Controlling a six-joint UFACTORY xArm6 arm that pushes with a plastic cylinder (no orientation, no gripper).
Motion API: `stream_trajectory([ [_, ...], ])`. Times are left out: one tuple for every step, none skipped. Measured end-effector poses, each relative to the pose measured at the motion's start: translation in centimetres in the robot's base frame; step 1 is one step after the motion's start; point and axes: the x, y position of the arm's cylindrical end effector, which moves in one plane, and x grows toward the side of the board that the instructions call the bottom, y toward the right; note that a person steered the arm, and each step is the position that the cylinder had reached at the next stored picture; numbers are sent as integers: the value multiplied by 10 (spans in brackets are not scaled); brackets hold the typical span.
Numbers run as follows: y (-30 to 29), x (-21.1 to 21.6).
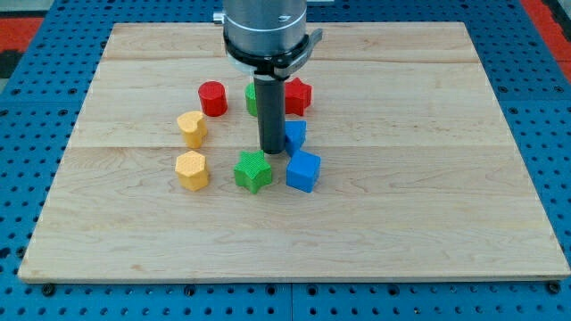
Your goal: Push the blue triangle to the bottom right side of the red star
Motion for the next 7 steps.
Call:
stream_trajectory([
  [3, -12],
  [7, -13],
  [15, -13],
  [17, -9],
  [42, -5],
  [51, 3],
  [93, 23],
])
